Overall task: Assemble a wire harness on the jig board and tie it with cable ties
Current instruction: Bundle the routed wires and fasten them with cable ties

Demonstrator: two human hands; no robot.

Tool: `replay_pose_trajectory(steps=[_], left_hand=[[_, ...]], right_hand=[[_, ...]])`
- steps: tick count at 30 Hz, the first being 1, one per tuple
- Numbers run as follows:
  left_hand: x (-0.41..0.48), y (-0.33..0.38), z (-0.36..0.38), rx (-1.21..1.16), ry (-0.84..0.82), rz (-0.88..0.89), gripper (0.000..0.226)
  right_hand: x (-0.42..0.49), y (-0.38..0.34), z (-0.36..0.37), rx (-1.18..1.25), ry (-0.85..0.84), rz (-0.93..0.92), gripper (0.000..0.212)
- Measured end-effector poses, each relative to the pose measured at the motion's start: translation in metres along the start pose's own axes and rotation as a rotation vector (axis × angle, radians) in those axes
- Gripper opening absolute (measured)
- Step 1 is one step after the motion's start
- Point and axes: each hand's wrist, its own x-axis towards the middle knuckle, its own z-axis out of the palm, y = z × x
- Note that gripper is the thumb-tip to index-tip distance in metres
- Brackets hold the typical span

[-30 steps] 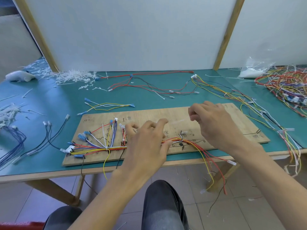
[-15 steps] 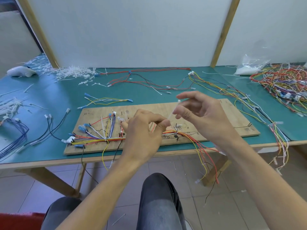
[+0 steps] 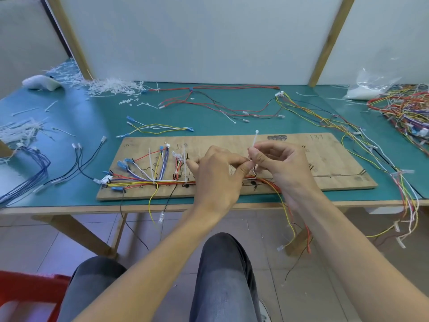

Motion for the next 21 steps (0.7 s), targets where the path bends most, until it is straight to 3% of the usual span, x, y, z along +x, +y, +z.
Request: replay_pose_trajectory(steps=[3, 6, 11, 15, 21], left_hand=[[0.003, -0.009, 0.000, 0.334, -0.089, 0.119, 0.021], [0.004, -0.014, 0.000, 0.471, -0.181, 0.150, 0.017], [0.008, -0.015, 0.001, 0.453, -0.180, 0.146, 0.010], [0.019, -0.013, 0.005, 0.435, -0.225, 0.074, 0.012], [0.024, -0.016, 0.009, 0.398, -0.241, 0.102, 0.007]], right_hand=[[0.009, 0.007, -0.001, -0.088, 0.095, -0.019, 0.002], [0.016, 0.018, 0.002, -0.257, 0.148, -0.053, 0.004], [0.018, 0.027, 0.002, -0.453, 0.142, -0.127, 0.005], [0.019, 0.029, -0.002, -0.411, 0.157, -0.123, 0.003], [0.019, 0.030, -0.001, -0.416, 0.165, -0.119, 0.004]])
